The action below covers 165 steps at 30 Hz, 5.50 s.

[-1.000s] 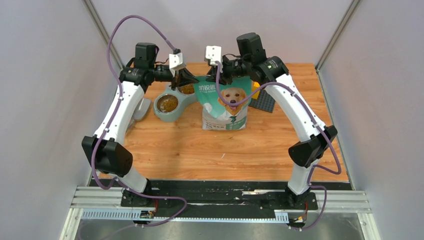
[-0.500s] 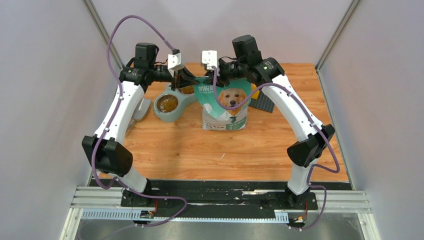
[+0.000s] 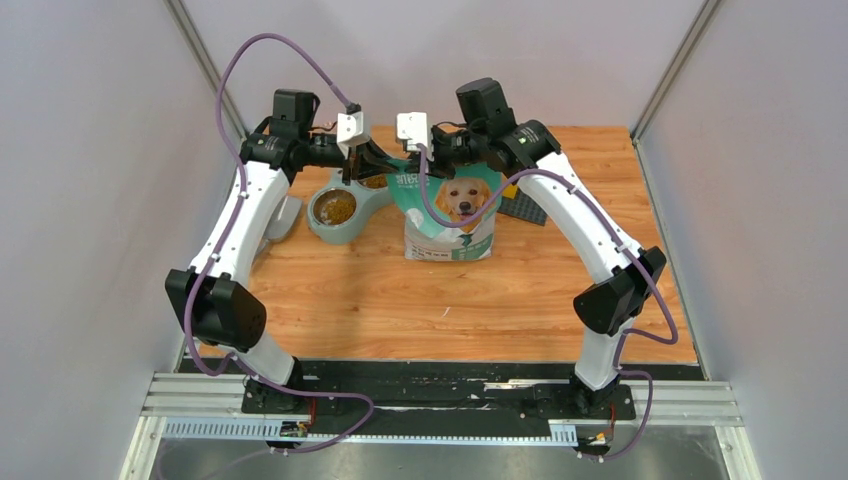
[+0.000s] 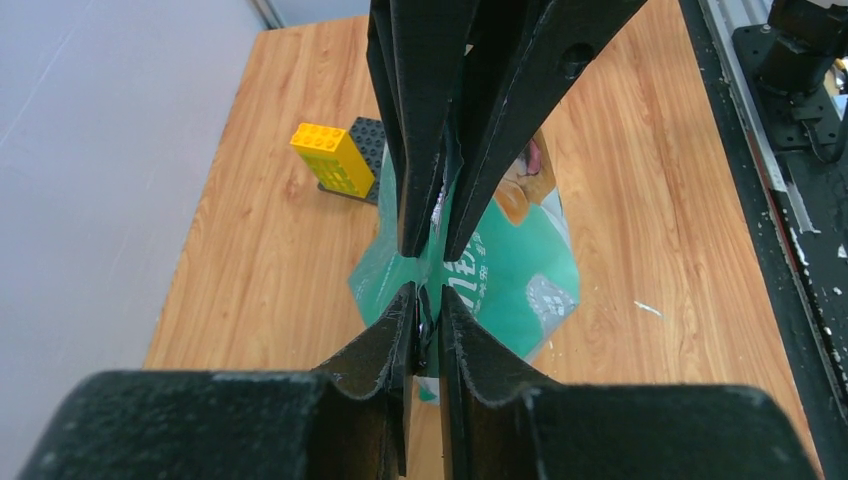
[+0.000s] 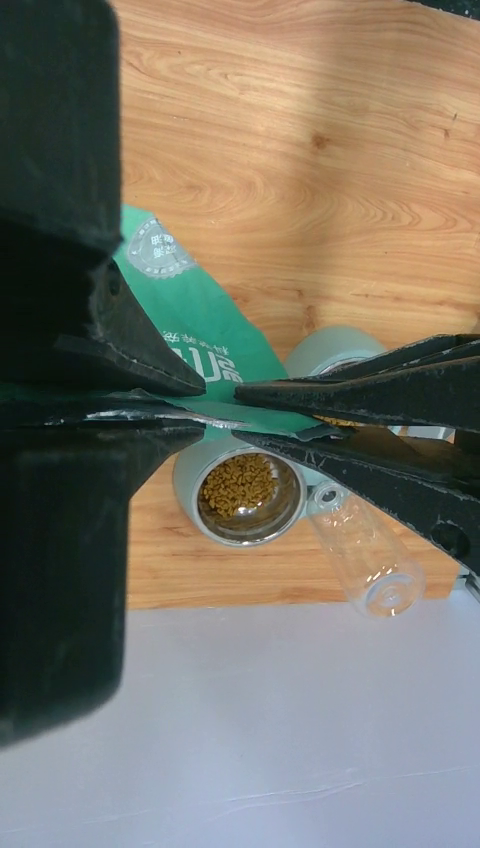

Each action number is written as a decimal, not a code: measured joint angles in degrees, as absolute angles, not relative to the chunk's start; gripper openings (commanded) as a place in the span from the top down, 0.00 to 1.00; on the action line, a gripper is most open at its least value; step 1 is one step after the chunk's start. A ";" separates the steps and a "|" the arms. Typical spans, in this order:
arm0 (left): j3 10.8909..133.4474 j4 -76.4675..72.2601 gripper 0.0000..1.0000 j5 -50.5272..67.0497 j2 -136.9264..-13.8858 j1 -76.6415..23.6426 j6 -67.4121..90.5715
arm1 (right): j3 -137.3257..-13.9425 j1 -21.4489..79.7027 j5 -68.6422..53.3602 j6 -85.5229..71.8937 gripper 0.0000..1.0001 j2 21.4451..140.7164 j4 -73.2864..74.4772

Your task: Serve the pet food

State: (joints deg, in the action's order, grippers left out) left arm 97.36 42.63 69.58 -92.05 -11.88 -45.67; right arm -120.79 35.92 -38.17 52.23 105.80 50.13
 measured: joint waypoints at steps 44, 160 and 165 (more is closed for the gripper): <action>97.58 44.47 1.00 65.41 -92.23 -13.02 -56.36 | -105.84 35.09 -14.81 62.02 1.00 93.62 46.06; 97.27 44.12 1.00 64.79 -91.42 -14.39 -55.02 | -98.28 26.13 -13.98 63.68 1.00 83.48 44.03; 97.58 44.95 0.99 65.58 -91.57 -14.39 -54.50 | -98.28 23.55 -15.73 62.22 1.00 82.04 45.60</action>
State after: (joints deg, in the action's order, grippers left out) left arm 97.58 44.95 65.58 -91.57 -14.39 -54.50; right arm -98.28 23.55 -15.73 62.22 82.04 45.60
